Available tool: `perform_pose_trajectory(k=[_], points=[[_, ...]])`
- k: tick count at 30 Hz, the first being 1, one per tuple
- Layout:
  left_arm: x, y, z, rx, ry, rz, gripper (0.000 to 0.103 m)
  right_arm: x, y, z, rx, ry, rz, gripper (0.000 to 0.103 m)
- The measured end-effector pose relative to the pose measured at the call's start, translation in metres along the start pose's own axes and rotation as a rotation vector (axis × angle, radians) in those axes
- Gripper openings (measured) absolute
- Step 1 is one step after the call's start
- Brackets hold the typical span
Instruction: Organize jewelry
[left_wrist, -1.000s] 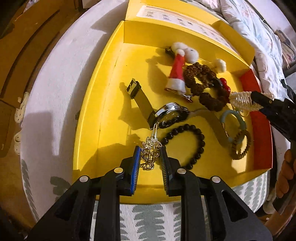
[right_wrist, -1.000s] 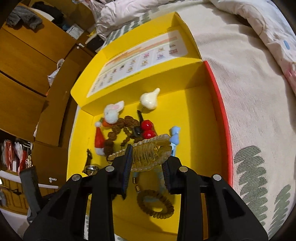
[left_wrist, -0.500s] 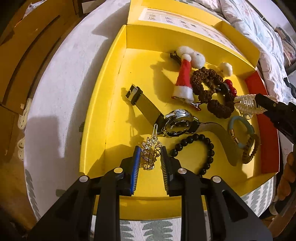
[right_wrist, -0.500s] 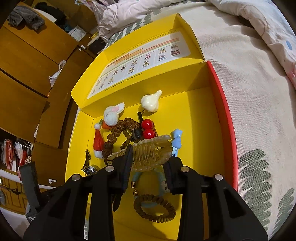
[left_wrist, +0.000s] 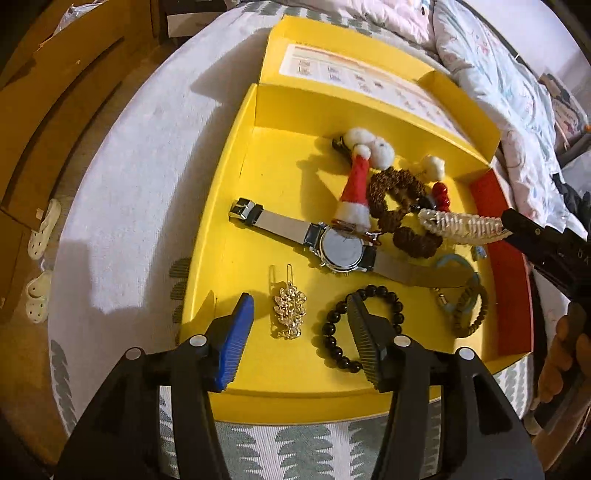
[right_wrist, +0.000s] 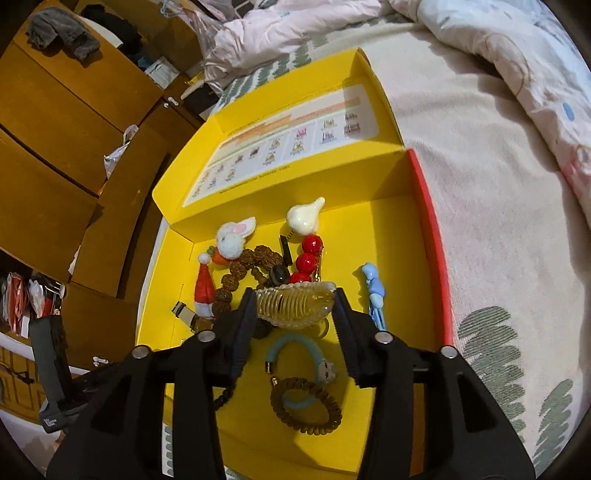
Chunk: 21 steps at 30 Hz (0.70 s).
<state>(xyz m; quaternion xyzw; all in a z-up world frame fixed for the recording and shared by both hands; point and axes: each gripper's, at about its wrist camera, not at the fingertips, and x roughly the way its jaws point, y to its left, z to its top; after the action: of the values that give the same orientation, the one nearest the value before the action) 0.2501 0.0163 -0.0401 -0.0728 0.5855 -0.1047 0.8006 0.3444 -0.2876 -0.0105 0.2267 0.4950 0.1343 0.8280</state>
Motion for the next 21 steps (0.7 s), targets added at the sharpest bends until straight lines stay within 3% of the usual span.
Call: perform_pose_trajectory(k=[4,12,15,19,21], points=[[-0.010,0.001,-0.001,-0.008,-0.014,-0.020,0.055,-0.020,0.004,0.002,-0.012,-0.045,0.004,0.052],[-0.026,-0.001,-0.006,-0.021,-0.056,-0.044,0.075,-0.074,0.006,-0.005,-0.014,-0.144,-0.003,0.065],[-0.033,-0.001,-0.012,-0.025,-0.077,-0.045,0.082,-0.094,0.004,-0.015,-0.032,-0.198,-0.040,0.075],[-0.042,-0.007,-0.021,-0.004,-0.107,-0.029,0.084,-0.113,-0.001,-0.033,-0.062,-0.264,-0.109,0.076],[-0.046,-0.012,-0.026,0.019,-0.128,-0.007,0.084,-0.115,-0.004,-0.041,-0.062,-0.262,-0.144,0.083]])
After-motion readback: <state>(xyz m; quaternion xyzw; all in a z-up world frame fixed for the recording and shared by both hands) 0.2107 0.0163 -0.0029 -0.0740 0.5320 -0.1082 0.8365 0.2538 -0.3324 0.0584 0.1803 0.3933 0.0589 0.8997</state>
